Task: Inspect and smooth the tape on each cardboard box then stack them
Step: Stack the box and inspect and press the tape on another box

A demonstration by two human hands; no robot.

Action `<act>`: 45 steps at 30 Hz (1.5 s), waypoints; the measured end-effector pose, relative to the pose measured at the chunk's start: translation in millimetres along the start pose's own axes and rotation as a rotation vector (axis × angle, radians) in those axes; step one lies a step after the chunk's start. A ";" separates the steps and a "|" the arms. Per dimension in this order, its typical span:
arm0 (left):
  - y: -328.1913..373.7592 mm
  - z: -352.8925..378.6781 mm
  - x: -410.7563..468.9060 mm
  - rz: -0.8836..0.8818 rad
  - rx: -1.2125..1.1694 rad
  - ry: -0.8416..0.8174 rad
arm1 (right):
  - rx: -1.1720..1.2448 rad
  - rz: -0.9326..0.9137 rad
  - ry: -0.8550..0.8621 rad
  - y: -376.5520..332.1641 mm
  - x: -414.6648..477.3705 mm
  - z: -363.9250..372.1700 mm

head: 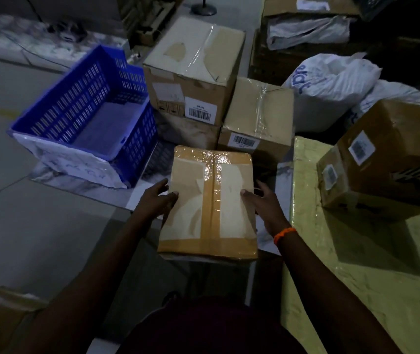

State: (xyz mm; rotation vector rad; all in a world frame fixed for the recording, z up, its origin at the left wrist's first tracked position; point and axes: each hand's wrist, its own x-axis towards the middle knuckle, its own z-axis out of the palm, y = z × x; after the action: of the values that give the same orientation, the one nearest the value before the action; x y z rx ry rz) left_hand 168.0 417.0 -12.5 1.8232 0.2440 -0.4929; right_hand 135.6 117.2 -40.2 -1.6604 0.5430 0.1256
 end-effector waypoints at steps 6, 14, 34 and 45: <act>12.5 12.1 -10.0 0.026 0.022 -0.043 | 0.041 -0.044 -0.003 2.7 -9.0 7.7; 38.7 21.9 -45.4 0.048 -0.256 -0.012 | 0.115 -0.210 0.098 -37.3 -49.4 -15.9; 61.5 45.7 -75.7 -0.024 -0.441 -0.004 | 0.112 -0.112 0.107 -15.8 -92.6 -55.9; 85.9 28.2 -56.7 0.030 -0.287 -0.009 | 0.177 -0.126 0.111 -49.2 -75.1 -62.7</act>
State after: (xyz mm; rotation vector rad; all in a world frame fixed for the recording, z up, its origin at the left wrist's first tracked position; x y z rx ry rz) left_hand 146.7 368.7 80.2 1.5426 0.2673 -0.4217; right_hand 75.9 81.0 44.2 -1.5297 0.5159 -0.1050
